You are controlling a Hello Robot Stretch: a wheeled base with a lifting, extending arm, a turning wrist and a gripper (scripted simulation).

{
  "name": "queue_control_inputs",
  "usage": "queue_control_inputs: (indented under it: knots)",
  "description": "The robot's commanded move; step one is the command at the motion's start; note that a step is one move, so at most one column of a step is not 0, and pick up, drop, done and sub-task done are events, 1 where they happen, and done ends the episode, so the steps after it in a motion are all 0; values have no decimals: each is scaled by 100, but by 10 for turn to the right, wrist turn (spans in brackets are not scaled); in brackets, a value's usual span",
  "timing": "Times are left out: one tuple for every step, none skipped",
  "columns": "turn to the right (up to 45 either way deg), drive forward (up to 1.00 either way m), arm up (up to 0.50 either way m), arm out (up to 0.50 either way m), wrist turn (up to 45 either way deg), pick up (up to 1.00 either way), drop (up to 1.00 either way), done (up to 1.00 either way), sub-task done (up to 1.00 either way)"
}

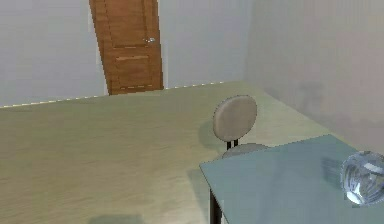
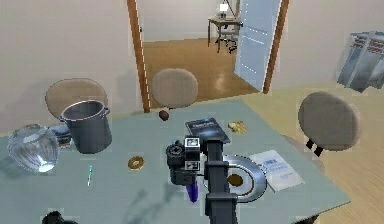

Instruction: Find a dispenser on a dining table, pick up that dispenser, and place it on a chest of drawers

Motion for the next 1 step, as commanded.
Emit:
queue_control_inputs:
  knots:
    - [0, 0, -30, 0, 0, 0, 0, 0, 0]
